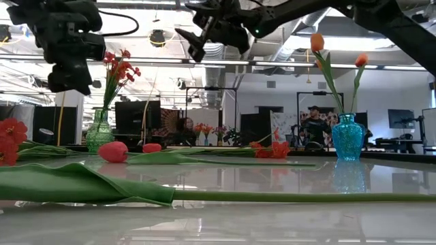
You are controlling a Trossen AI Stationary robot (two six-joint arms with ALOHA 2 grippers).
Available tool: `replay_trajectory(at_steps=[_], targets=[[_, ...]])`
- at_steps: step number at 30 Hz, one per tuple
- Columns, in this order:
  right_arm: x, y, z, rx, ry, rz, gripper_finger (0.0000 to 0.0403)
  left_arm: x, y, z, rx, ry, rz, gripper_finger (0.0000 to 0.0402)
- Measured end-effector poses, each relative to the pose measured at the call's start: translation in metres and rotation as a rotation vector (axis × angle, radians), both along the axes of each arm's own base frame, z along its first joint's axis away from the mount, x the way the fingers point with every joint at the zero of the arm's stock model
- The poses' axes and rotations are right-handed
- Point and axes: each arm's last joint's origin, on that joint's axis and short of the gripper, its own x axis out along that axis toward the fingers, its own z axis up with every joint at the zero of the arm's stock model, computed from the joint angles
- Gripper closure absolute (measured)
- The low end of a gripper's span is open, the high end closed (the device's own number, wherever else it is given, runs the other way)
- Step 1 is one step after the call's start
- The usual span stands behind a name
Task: Sort flowers into vase by color
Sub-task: Put the top red flowers into the green vase
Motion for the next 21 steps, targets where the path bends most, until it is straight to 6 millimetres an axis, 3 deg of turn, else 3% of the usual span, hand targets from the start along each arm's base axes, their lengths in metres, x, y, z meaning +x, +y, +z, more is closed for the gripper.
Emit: replay_trajectory(at_steps=[6,12,16,21], targets=[[0.007,0.021,0.001,0.017,-0.009,0.125,0.0097,0.01,-0.014,0.0,-0.024,0.001,-0.056,0.0285],[0.008,0.031,-0.004,-0.055,-0.096,0.207,0.0097,0.022,-0.027,0.003,0.071,-0.017,-0.119,0.0285],[0.004,0.023,-0.014,-0.086,-0.025,0.105,0.0097,0.026,-0.033,0.004,0.105,-0.022,-0.13,0.0285],[-0.012,-0.001,-0.036,-0.239,0.197,-0.172,0.0097,0.028,-0.037,0.005,0.133,-0.036,-0.137,0.0285]])
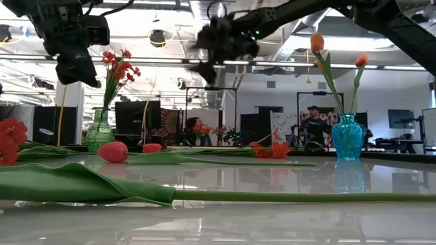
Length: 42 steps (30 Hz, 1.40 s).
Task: Sort flowers into vase by color
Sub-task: Put the top red flowers into the green vase
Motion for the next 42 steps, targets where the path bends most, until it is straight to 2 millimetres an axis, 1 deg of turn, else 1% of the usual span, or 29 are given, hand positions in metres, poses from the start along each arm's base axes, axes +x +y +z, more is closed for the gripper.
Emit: replay_trajectory(at_steps=[2,4,6,7,11,16,21,24,28,31,38,42], targets=[[-0.006,-0.005,-0.009,-0.119,0.113,-0.115,0.0097,0.001,0.0,0.001,0.008,-0.011,0.001,0.0285],[-0.01,-0.008,-0.017,-0.275,0.23,-0.214,0.0097,0.002,0.0,0.002,0.014,-0.032,0.002,0.0285],[-0.013,-0.012,-0.027,-0.41,0.305,-0.268,0.0097,0.004,0.001,0.003,0.021,-0.051,0.005,0.0285],[-0.014,-0.013,-0.032,-0.44,0.318,-0.27,0.0097,0.004,0.001,0.004,0.026,-0.059,0.008,0.0285],[-0.014,-0.025,-0.058,-0.428,0.344,-0.277,0.0103,0.006,0.002,0.006,0.042,-0.086,0.029,0.0285],[-0.018,-0.045,-0.098,-0.385,0.445,-0.284,0.0117,0.007,0.003,0.006,0.03,-0.086,0.072,0.0285],[-0.019,-0.053,-0.126,-0.403,0.513,-0.262,0.0121,0.007,0.003,0.006,0.019,-0.086,0.085,0.0285],[-0.02,-0.052,-0.132,-0.411,0.546,-0.256,0.0122,0.007,0.003,0.006,0.017,-0.084,0.101,0.0285],[-0.021,-0.051,-0.137,-0.465,0.593,-0.256,0.0122,0.006,0.004,0.006,0.026,-0.081,0.116,0.0285],[-0.022,-0.051,-0.15,-0.481,0.634,-0.241,0.0122,0.006,0.004,0.006,0.034,-0.08,0.124,0.0285],[-0.021,-0.047,-0.15,-0.471,0.672,-0.253,0.0123,0.006,0.004,0.006,0.037,-0.077,0.133,0.0285],[-0.026,-0.046,-0.152,-0.423,0.725,-0.268,0.014,0.006,0.004,0.006,0.04,-0.075,0.136,0.0285]])
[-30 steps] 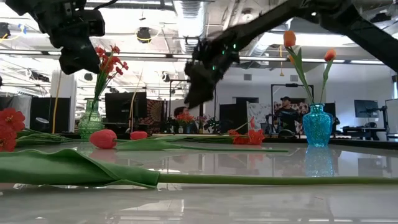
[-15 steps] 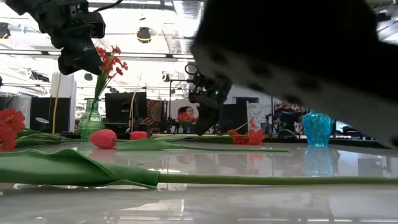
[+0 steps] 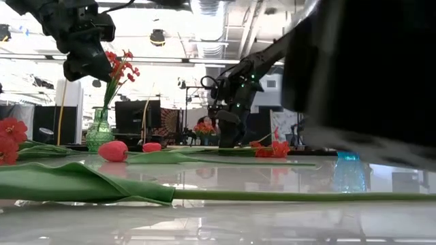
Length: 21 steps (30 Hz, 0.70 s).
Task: Sort flowers into vase by color
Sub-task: Put the top red flowers into the green vase
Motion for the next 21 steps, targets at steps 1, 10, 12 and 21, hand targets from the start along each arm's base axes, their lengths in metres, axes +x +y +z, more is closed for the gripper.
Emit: replay_trajectory(at_steps=[1,10,12,21], targets=[[0.0,0.001,0.0,0.003,0.006,-0.001,0.0148,0.0,0.0,0.0,0.0,0.0,0.0,0.0285],[0.004,0.014,0.0,-0.028,0.064,0.028,0.0281,0.0,0.0,0.0,0.009,0.002,-0.001,0.0285],[0.006,0.019,-0.001,-0.067,0.086,0.069,0.0309,0.0,0.0,0.0,0.011,0.002,0.0,0.0285],[0.013,0.032,0.005,-0.18,0.152,0.108,0.0331,0.0,-0.001,0.0,-0.014,-0.006,-0.027,0.0285]])
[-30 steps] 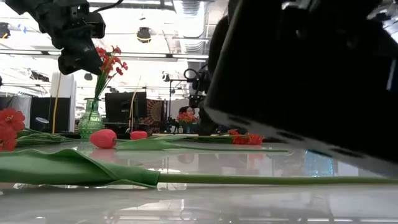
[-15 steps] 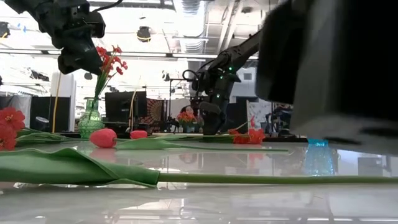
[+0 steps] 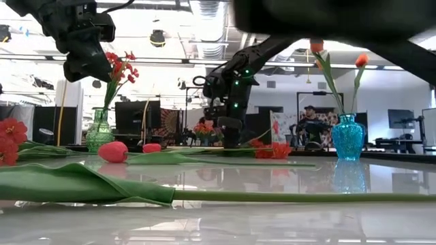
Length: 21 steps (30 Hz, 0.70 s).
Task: Sort flowers into vase by color
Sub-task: Put the top red flowers into the green vase
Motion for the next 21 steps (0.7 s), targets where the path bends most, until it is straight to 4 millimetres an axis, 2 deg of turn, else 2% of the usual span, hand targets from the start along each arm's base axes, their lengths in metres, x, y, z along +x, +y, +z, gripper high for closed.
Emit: replay_trajectory(at_steps=[4,15,21], targets=[[0.007,0.001,0.012,-0.033,-0.027,0.035,0.0338,0.0,0.0,0.0,-0.001,-0.001,-0.002,0.0285],[0.02,-0.001,0.079,-0.118,-0.149,0.08,0.0356,0.0,0.0,0.0,0.0,-0.006,-0.004,0.0285],[0.021,0.008,0.116,-0.326,-0.136,0.222,0.036,0.008,0.0,0.01,-0.092,-0.139,0.002,0.0285]])
